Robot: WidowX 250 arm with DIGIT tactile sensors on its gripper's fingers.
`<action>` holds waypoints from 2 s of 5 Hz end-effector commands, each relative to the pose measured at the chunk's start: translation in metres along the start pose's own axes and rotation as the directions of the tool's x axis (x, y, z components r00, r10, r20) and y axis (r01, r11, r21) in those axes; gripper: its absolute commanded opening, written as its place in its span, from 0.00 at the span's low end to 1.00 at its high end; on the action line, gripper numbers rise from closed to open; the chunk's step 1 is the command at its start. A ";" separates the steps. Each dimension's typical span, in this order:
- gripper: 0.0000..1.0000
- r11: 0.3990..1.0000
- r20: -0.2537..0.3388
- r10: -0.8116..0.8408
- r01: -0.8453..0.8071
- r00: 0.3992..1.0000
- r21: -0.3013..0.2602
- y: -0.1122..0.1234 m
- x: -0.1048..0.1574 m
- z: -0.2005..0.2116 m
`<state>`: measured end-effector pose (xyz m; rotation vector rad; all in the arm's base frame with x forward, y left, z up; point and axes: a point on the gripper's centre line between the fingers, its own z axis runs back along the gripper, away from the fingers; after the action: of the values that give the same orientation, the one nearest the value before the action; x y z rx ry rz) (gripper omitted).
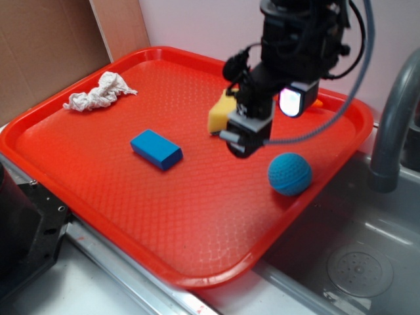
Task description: Grab the blue ball.
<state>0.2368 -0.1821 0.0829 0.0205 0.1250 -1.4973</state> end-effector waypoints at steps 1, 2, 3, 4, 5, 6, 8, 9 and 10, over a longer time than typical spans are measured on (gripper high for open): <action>1.00 0.992 0.069 -0.027 0.018 0.997 0.126 0.001 0.001 -0.011; 1.00 0.994 0.084 -0.039 0.030 0.996 0.103 0.009 0.009 -0.021; 1.00 0.997 0.087 -0.042 0.036 0.995 0.073 0.016 0.011 -0.029; 1.00 0.999 0.066 -0.046 0.044 0.997 0.030 0.017 0.018 -0.041; 0.00 0.998 0.048 -0.057 0.056 0.997 0.035 0.017 0.021 -0.041; 0.00 0.998 0.072 -0.063 0.061 0.995 0.032 0.016 0.018 -0.039; 0.00 0.976 0.049 0.129 -0.136 0.990 0.168 -0.010 -0.024 0.026; 0.00 0.913 0.025 0.373 -0.372 0.927 0.166 -0.042 -0.062 0.071; 0.00 0.808 -0.006 0.586 -0.583 0.811 0.085 -0.060 -0.097 0.074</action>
<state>0.1843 -0.0805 0.1633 0.1383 0.1148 -0.8809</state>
